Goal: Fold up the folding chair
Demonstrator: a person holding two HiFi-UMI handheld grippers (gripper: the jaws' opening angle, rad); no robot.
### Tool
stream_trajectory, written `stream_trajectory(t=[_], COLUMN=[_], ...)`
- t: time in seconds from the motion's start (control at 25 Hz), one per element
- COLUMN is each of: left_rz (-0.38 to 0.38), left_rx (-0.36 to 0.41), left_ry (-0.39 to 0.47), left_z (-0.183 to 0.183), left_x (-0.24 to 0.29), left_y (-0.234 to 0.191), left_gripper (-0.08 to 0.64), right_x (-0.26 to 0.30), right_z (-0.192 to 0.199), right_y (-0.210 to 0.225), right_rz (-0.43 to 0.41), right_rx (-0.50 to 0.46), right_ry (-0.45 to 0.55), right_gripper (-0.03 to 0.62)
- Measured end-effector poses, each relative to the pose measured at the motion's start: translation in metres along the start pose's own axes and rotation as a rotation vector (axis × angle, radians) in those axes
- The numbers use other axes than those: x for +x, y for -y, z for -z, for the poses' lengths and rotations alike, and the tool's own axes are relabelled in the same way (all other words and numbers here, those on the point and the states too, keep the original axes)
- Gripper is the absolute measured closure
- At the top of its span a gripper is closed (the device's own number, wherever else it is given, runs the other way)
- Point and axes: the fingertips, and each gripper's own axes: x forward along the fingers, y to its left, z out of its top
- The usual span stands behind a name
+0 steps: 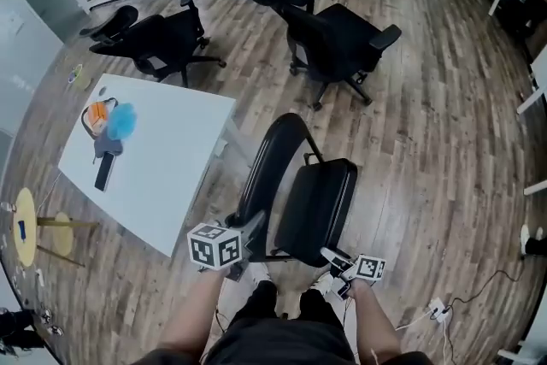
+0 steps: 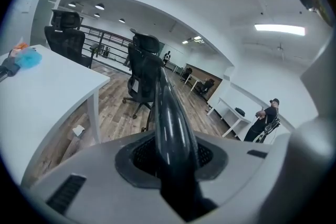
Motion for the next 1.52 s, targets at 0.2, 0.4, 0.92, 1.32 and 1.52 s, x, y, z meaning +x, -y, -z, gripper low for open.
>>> stream_trajectory(t=[0.2, 0.4, 0.92, 1.32, 1.52], left_rz=[0.025, 0.023, 0.009, -0.030, -0.010], left_rx=[-0.005, 0.005, 0.011, 0.028, 0.009], left_ry=[0.012, 0.016, 0.012, 0.000, 0.002], left_z=[-0.015, -0.023, -0.035, -0.043, -0.048], left_x=[-0.018, -0.034, -0.057, -0.079, -0.087], left_y=[-0.003, -0.005, -0.053, -0.138, -0.182], left_gripper=[0.434, 0.417, 0.417, 0.443, 0.445], right_x=[0.059, 0.120, 0.217, 0.283, 0.322], right_z=[0.011, 0.030, 0.057, 0.076, 0.084], right_y=[-0.050, -0.084, -0.100, -0.102, -0.107], right_rz=[-0.087, -0.157, -0.139, -0.120, -0.145], right_rx=[-0.012, 0.008, 0.026, 0.027, 0.025], right_ry=[-0.022, -0.062, -0.106, -0.137, -0.161], right_gripper=[0.190, 0.190, 0.190, 0.191, 0.190])
